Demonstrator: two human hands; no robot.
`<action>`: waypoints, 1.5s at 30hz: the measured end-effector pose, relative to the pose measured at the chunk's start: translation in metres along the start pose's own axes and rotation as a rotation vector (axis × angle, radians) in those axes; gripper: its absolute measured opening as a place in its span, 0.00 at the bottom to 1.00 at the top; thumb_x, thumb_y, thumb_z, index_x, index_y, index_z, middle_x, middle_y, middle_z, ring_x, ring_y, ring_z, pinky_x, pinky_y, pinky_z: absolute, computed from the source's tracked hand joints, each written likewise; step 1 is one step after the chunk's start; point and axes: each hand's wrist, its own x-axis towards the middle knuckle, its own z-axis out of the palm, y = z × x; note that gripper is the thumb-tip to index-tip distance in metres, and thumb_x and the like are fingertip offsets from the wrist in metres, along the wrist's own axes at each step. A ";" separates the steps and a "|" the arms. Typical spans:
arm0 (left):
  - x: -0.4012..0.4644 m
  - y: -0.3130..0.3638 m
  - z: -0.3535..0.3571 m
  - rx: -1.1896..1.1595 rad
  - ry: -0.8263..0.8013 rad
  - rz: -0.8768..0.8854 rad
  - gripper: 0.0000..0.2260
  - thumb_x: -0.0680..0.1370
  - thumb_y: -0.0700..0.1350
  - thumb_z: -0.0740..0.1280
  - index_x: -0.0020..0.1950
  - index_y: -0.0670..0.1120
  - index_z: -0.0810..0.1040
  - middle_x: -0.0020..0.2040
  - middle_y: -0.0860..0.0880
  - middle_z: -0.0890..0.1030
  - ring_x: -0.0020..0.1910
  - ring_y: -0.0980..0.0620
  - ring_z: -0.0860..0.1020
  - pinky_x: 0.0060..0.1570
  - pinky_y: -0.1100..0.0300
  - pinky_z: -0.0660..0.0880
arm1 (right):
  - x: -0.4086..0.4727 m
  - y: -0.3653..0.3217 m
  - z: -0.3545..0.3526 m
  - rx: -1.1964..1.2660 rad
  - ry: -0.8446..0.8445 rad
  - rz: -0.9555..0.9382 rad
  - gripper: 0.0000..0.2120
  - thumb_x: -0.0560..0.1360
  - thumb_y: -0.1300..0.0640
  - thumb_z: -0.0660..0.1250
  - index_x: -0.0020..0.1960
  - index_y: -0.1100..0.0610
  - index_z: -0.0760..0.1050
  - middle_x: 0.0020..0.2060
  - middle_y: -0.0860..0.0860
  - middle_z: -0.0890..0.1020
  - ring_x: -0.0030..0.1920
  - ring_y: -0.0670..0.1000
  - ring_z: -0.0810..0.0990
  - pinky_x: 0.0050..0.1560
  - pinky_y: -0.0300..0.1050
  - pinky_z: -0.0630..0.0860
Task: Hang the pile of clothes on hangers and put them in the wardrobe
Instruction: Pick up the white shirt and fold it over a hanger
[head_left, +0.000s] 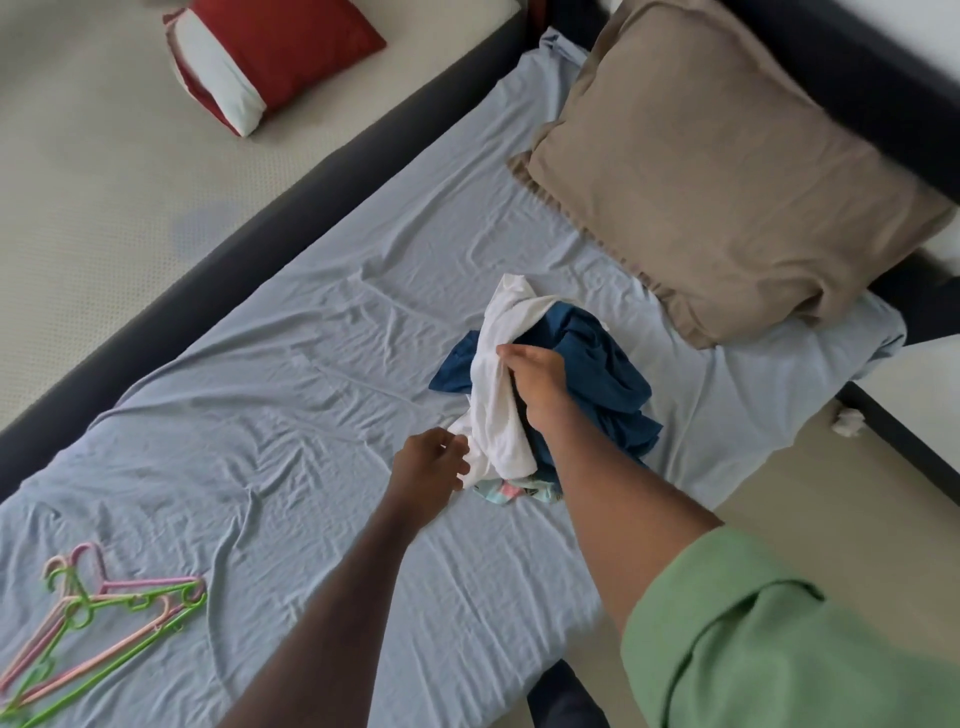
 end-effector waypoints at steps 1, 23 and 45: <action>-0.004 0.001 -0.002 0.000 -0.003 -0.002 0.10 0.82 0.45 0.64 0.47 0.42 0.81 0.38 0.47 0.83 0.34 0.53 0.79 0.29 0.66 0.71 | -0.005 -0.005 -0.004 0.187 -0.048 0.038 0.05 0.78 0.58 0.72 0.51 0.58 0.84 0.45 0.51 0.86 0.50 0.51 0.84 0.52 0.42 0.80; -0.123 0.008 -0.054 -0.493 -0.331 0.133 0.25 0.69 0.35 0.68 0.67 0.42 0.77 0.57 0.38 0.83 0.53 0.41 0.83 0.47 0.50 0.79 | -0.220 0.007 -0.021 0.491 -0.358 0.485 0.26 0.78 0.35 0.65 0.63 0.55 0.80 0.59 0.59 0.84 0.58 0.61 0.82 0.61 0.61 0.78; -0.210 -0.039 -0.156 -0.199 -0.039 0.147 0.02 0.78 0.40 0.70 0.49 0.42 0.82 0.40 0.44 0.82 0.36 0.48 0.81 0.35 0.57 0.76 | -0.387 0.016 0.047 -0.156 -0.587 -0.229 0.21 0.72 0.76 0.60 0.55 0.61 0.85 0.50 0.58 0.87 0.53 0.58 0.85 0.56 0.54 0.83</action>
